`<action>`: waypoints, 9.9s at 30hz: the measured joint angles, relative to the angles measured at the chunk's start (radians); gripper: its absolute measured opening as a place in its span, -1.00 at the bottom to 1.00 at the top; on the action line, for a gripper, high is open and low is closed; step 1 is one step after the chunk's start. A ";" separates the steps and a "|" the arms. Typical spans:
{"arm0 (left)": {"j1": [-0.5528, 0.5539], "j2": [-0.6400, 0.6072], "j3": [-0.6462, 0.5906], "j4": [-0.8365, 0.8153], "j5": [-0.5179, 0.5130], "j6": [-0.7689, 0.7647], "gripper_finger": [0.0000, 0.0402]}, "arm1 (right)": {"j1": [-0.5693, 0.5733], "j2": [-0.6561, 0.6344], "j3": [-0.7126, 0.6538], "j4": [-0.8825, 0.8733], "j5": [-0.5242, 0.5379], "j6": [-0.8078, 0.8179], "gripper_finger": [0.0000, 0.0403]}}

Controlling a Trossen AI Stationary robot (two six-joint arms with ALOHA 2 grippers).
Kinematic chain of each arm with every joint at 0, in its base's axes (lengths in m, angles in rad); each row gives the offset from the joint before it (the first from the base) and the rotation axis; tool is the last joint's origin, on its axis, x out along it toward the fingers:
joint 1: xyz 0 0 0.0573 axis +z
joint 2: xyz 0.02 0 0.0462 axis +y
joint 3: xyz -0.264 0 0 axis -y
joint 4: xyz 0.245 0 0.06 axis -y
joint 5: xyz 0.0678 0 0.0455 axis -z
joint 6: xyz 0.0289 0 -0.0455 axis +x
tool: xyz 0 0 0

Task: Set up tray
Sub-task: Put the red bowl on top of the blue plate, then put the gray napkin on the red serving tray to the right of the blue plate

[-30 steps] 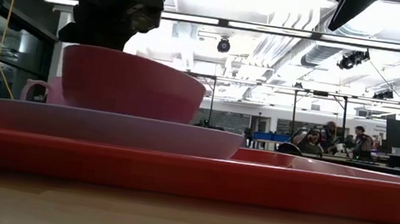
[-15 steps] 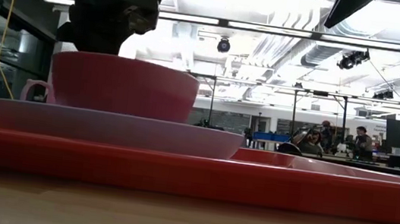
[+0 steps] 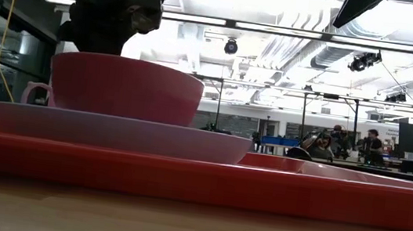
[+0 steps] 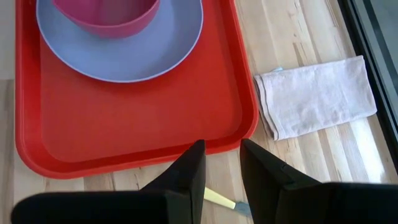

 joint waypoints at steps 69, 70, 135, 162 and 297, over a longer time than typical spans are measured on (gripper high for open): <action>-0.001 -0.922 0.000 -0.381 -0.165 0.078 -0.64 | -0.784 0.398 0.000 0.340 -0.312 0.060 -0.61; 0.000 -0.924 0.000 -0.393 -0.180 0.078 -0.64 | -0.801 0.403 0.000 0.354 -0.320 0.046 -0.61; -0.001 -0.976 -0.002 -0.424 -0.253 0.052 -0.64 | -0.662 0.541 0.034 0.064 -0.405 -0.859 -0.61; -0.001 -0.976 -0.002 -0.415 -0.257 0.049 -0.64 | -0.646 0.541 -0.074 0.124 -0.215 -0.937 -0.61; -0.001 -1.367 -0.619 0.085 -0.277 0.214 -0.64 | -0.700 0.654 0.188 -0.057 -0.573 -0.628 -1.00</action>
